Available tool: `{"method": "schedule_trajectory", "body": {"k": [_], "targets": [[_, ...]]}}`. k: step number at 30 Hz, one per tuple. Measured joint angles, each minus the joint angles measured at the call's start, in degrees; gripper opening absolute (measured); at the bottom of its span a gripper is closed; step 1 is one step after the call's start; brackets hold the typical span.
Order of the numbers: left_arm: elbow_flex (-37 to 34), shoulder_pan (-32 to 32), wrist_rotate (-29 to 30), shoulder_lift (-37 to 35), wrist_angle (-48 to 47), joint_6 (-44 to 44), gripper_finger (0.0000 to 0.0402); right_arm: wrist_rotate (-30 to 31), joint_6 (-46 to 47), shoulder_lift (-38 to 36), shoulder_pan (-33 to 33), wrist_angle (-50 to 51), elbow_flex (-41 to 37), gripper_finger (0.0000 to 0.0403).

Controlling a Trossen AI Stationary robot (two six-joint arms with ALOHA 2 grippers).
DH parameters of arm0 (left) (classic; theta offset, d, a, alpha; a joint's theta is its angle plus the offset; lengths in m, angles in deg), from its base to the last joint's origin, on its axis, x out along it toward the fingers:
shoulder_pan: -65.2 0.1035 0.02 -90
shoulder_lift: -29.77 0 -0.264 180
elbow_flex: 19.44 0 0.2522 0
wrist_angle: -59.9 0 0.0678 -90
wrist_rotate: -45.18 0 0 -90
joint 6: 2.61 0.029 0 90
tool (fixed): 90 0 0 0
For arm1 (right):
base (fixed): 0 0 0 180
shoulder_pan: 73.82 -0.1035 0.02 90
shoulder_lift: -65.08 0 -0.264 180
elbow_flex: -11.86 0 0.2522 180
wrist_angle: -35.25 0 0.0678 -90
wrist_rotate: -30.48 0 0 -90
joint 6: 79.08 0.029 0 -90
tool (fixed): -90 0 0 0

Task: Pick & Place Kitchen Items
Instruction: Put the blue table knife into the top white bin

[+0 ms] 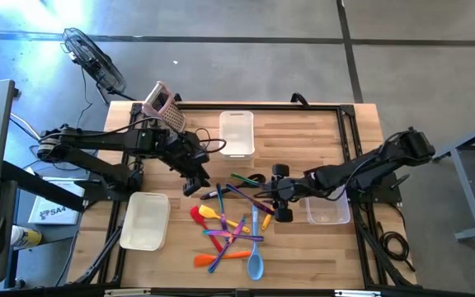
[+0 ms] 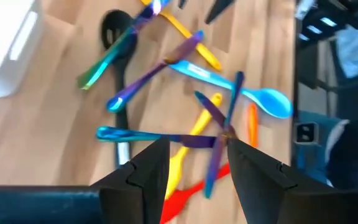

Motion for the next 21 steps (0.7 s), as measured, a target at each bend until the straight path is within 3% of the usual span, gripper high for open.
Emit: {"method": "schedule_trajectory", "body": {"k": [7,14,21], "targets": [[0.0,0.0,5.5,0.0,0.0,1.6,0.0159,-3.2,-0.2,1.0,-1.2,-3.0,0.0,0.0188],[0.0,-1.3,2.7,0.0,-2.4,0.9,0.0159,7.4,-7.9,1.0,-9.1,-9.7,0.5,0.0188],[0.0,-11.1,8.5,0.0,-6.0,-7.2,0.0159,10.4,-6.1,3.7,-13.7,-9.3,5.9,0.0188]]}}
